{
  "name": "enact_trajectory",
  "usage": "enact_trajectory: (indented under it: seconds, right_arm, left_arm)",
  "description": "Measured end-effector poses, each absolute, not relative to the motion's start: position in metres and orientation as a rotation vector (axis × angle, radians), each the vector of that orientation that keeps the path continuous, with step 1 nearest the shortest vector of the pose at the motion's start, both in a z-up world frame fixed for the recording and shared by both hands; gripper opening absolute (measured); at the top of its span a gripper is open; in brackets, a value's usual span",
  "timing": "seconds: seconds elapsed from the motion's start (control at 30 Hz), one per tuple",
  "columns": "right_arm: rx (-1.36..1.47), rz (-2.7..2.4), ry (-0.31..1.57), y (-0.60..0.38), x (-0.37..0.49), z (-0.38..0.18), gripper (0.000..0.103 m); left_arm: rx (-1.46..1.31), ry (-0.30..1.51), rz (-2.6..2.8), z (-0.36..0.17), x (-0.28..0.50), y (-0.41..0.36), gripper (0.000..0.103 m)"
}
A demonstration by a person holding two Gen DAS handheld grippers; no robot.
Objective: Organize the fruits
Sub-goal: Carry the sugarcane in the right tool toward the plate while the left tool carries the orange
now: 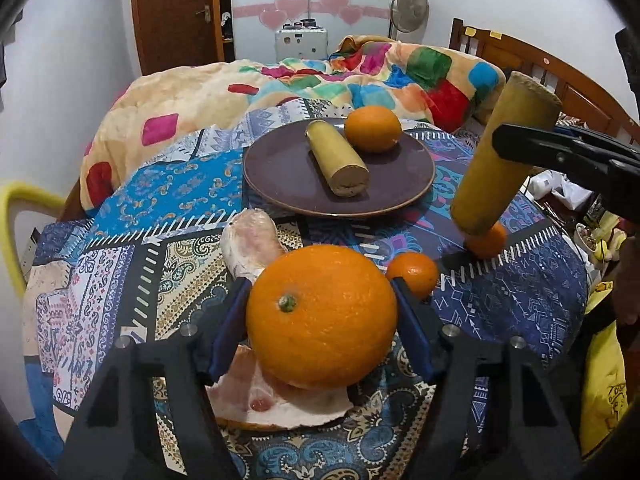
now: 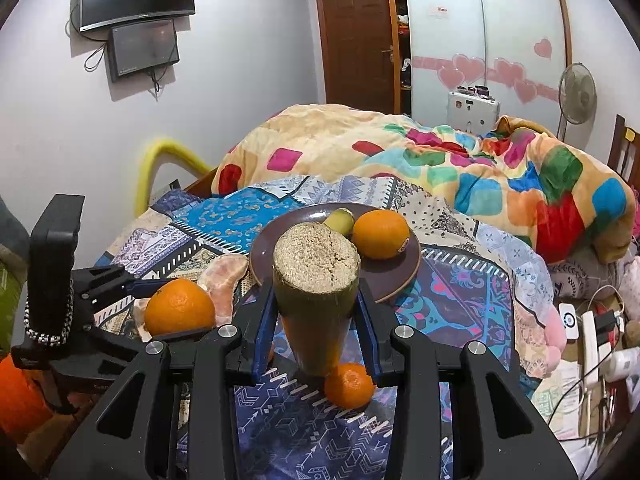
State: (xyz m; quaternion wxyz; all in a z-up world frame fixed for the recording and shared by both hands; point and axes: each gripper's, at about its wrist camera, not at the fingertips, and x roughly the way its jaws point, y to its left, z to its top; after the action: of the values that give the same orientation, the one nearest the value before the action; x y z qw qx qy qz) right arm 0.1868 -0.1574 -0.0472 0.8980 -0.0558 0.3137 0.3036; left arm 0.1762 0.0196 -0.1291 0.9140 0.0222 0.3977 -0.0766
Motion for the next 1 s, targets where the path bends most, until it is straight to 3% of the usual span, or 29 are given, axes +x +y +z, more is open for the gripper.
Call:
enact_trajectory:
  seconds: [0.53, 1.0]
  right_arm:
    - [-0.113, 0.618, 0.614, -0.155, 0.209, -0.035, 0.034]
    - [-0.200, 0.591, 0.679, -0.132, 0.256, -0.053, 0.034]
  left_arm:
    - [0.031, 0.677, -0.141, -0.072, 0.213, 0.024, 0.068]
    - [0.005, 0.815, -0.125, -0.101, 0.303, 0.038, 0.068]
